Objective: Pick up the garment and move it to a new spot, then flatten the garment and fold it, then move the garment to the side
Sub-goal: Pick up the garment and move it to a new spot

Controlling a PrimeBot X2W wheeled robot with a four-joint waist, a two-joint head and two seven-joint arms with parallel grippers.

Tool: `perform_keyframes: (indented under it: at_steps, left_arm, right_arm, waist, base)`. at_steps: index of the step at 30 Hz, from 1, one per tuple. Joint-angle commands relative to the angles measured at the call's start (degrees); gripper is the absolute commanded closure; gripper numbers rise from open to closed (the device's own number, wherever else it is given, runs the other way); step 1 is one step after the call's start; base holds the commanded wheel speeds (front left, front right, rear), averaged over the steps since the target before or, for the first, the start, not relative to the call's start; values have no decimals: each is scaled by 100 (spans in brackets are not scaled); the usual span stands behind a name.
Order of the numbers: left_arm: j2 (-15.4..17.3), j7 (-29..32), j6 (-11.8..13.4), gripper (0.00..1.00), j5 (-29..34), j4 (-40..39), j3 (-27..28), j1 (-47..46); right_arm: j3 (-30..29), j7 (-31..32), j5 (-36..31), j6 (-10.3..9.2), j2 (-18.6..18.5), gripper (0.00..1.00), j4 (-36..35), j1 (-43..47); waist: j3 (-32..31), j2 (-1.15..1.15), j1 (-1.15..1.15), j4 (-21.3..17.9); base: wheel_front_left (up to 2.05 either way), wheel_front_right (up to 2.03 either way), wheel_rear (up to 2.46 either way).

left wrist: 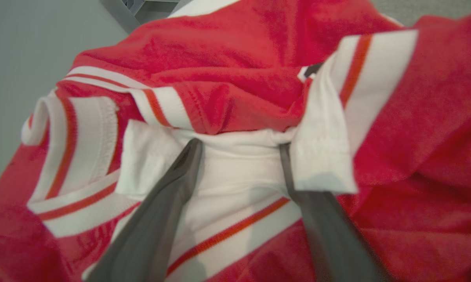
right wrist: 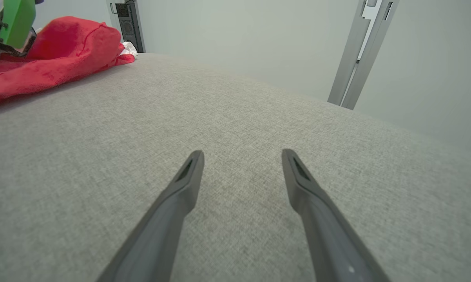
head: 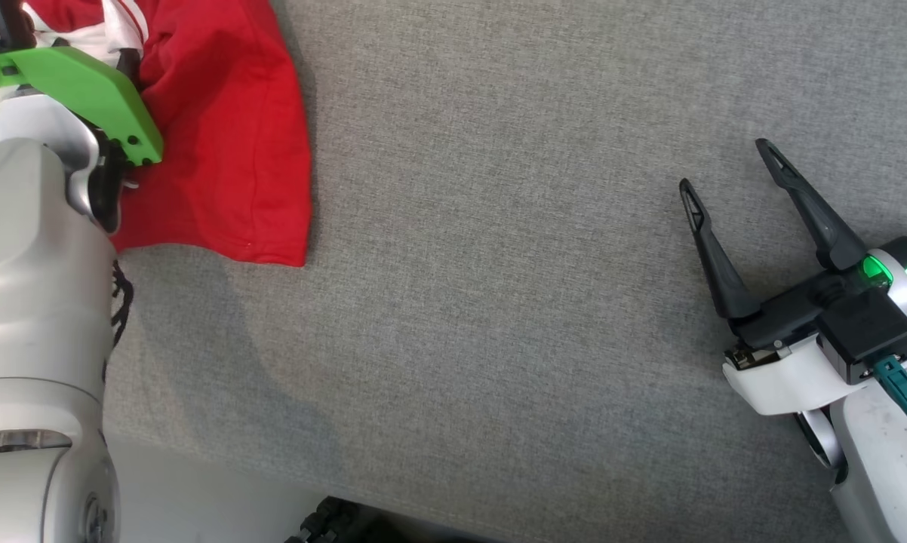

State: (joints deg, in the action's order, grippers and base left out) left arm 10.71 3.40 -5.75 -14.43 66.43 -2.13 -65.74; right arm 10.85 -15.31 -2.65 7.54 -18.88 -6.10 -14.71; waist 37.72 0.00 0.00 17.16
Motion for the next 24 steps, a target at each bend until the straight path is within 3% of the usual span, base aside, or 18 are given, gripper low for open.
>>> perform_keyframes:
  at_steps: [1,13,18,24]
  left_arm:
    - [-123,-164,25,100,-26,70,-12,38]
    - [-64,-1589,-78,100,-20,-321,-130,-374]
    - [-69,-1696,-124,100,11,-783,-293,-514]
    - [26,-1518,-144,100,142,-1688,-592,-567]
  right_arm:
    - [1,28,-17,-10,-53,0,267,-31]
    - [248,20,71,-4,291,0,430,-179]
    - [347,14,127,-7,539,0,580,-61]
    - [411,14,197,-7,1008,0,726,92]
  waist:
    - [6,0,0,74]
    - [-638,0,0,89]
    - [-1099,0,0,-36]
    - [-1699,0,0,-464]
  base:
    - [0,0,0]
    - [0,0,0]
    - [0,0,0]
    - [0,0,0]
